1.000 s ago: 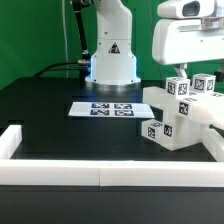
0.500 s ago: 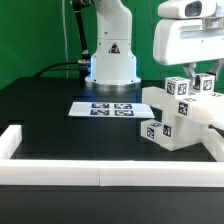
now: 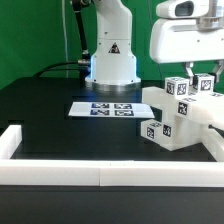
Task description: Assemble chair
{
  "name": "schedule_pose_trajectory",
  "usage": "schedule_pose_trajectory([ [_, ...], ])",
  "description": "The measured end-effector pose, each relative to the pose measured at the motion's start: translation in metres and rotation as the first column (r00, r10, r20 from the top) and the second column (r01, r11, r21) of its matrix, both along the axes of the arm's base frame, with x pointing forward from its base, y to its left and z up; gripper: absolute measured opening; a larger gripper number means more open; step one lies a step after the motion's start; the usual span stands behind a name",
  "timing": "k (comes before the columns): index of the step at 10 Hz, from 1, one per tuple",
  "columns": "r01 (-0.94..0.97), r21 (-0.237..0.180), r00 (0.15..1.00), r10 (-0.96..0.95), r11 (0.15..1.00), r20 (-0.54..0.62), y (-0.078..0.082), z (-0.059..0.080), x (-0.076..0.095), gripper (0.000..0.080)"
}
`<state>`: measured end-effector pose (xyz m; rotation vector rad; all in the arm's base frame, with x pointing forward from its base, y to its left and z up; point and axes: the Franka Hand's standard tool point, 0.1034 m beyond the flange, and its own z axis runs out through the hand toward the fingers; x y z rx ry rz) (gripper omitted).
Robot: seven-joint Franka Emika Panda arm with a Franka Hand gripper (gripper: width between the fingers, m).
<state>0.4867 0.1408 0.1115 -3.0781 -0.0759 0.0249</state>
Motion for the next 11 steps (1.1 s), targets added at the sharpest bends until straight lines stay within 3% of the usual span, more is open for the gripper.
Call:
schedule_pose_trajectory([
  [4, 0.343, -0.007, 0.939, -0.344, 0.939, -0.021, -0.0008, 0.0, 0.0003, 0.0287],
  [7, 0.592, -0.018, 0.805, -0.592, 0.806, -0.038, 0.0018, -0.0003, -0.0005, 0.0287],
  [11, 0.745, -0.026, 0.665, -0.746, 0.666, -0.049, 0.0026, -0.0005, -0.0004, 0.0287],
])
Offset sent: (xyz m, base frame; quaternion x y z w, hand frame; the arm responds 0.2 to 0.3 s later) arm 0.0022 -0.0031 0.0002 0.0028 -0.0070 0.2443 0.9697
